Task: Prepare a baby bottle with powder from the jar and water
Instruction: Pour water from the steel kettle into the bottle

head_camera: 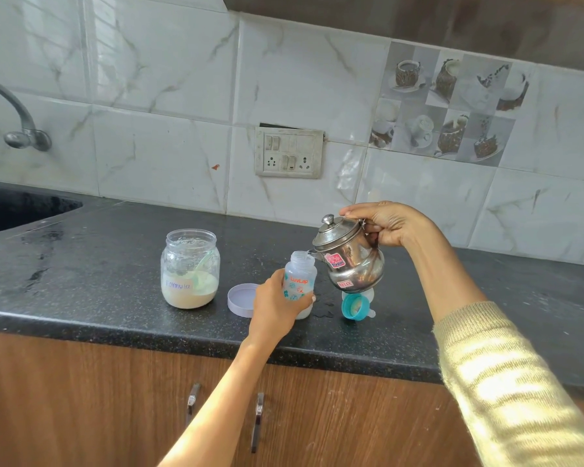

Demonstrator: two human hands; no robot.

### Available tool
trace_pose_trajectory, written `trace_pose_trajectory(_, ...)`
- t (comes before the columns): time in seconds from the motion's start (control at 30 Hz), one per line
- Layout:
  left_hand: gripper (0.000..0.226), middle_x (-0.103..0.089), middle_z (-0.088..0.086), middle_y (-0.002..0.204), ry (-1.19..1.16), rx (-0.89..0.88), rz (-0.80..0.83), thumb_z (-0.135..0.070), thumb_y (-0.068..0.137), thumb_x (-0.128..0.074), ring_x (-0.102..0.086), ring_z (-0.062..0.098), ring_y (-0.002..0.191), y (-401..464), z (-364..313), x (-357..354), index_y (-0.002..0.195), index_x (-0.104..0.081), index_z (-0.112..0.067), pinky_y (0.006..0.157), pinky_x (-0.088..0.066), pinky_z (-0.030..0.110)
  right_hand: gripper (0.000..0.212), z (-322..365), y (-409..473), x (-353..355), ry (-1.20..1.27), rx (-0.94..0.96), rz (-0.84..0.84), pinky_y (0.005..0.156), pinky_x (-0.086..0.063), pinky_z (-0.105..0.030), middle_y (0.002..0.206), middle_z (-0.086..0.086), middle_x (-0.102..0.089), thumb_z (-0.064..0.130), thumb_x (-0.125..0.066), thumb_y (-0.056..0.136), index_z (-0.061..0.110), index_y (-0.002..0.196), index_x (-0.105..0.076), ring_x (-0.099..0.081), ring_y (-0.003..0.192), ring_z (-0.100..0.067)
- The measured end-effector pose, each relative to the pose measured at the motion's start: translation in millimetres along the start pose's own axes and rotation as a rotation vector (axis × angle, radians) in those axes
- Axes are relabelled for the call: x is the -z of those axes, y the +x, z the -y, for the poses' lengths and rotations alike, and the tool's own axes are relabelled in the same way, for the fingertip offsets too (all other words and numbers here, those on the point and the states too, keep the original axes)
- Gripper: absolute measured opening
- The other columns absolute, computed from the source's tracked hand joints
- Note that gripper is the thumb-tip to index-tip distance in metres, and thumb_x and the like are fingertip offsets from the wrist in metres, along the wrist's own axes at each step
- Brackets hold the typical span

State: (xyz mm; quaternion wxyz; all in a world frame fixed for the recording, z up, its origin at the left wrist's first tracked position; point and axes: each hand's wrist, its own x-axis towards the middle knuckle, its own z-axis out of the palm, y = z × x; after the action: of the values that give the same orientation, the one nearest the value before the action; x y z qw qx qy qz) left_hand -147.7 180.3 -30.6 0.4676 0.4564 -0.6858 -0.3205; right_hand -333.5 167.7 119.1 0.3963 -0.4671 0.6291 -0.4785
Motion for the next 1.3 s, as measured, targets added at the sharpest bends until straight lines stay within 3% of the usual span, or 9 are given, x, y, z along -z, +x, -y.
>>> trace_pose_trajectory(0.1,0.052,-0.06,0.001,0.123,-0.008,-0.009,-0.002,-0.026,0.077,-0.073,-0.055,0.016,0.111,0.6,1.2,-0.3,0.122,-0.05,-0.014,0.081,-0.04,0.02,0.012,0.2,-4.1,-0.1,-0.015,0.008,0.004,0.044,-0.031,-0.015,0.043,0.007,-0.053,0.005,-0.062,0.086,0.014,0.08,-0.067,-0.024,0.036,-0.005)
trace_pose_trajectory(0.27,0.051,-0.061,0.001,0.121,-0.019,-0.024,-0.012,-0.026,0.077,-0.074,-0.055,0.014,0.109,0.8,3.7,-1.3,0.12,-0.051,-0.013,0.08,-0.042,0.019,0.012,0.9,-6.9,-0.9,-0.005,0.013,-0.007,0.036,-0.031,-0.011,0.045,0.005,-0.05,0.004,-0.062,0.086,0.012,0.08,-0.067,-0.024,0.03,-0.005)
trace_pose_trajectory(0.5,0.051,-0.06,0.001,0.123,-0.011,-0.025,-0.007,-0.027,0.077,-0.074,-0.056,0.016,0.112,1.5,4.9,-2.1,0.121,-0.051,-0.014,0.082,-0.043,0.021,0.011,2.8,-8.4,-2.0,-0.032,0.014,-0.005,0.04,-0.029,-0.014,0.06,0.001,-0.047,0.005,-0.062,0.086,0.013,0.08,-0.067,-0.024,0.031,-0.005)
trace_pose_trajectory(0.67,0.052,-0.06,0.0,0.122,-0.014,-0.028,-0.007,-0.026,0.077,-0.074,-0.055,0.015,0.112,1.4,5.8,-2.2,0.122,-0.05,-0.015,0.081,-0.043,0.02,0.011,4.4,-8.5,-3.6,-0.029,0.02,-0.013,0.05,-0.025,-0.018,0.054,0.003,-0.051,0.004,-0.062,0.085,0.012,0.079,-0.067,-0.024,0.031,-0.004)
trace_pose_trajectory(0.87,0.049,-0.062,-0.001,0.118,-0.016,-0.041,-0.013,-0.026,0.077,-0.074,-0.056,0.013,0.105,1.4,6.4,-2.3,0.119,-0.052,-0.015,0.079,-0.044,0.02,0.012,3.8,-7.2,-3.5,-0.032,0.017,-0.008,0.042,-0.024,-0.016,0.042,0.008,-0.053,0.004,-0.062,0.086,0.013,0.08,-0.067,-0.023,0.031,-0.004)
trace_pose_trajectory(1.03,0.052,-0.06,-0.001,0.123,-0.013,-0.03,-0.006,-0.026,0.078,-0.073,-0.055,0.016,0.113,0.4,6.8,-2.6,0.123,-0.05,-0.015,0.084,-0.046,0.023,0.012,3.7,-8.0,-3.4,-0.022,0.019,-0.004,0.039,-0.025,-0.013,0.043,0.008,-0.055,0.003,-0.061,0.086,0.011,0.081,-0.067,-0.024,0.029,-0.004)
trace_pose_trajectory(1.3,0.055,-0.058,0.0,0.126,-0.006,-0.018,-0.007,-0.026,0.078,-0.073,-0.054,0.016,0.116,-1.4,4.4,-2.1,0.126,-0.048,-0.014,0.084,-0.043,0.02,0.012,4.4,-9.2,-3.7,-0.027,0.022,0.003,0.045,-0.024,-0.017,0.044,0.007,-0.055,0.004,-0.061,0.087,0.012,0.08,-0.067,-0.024,0.029,-0.004)
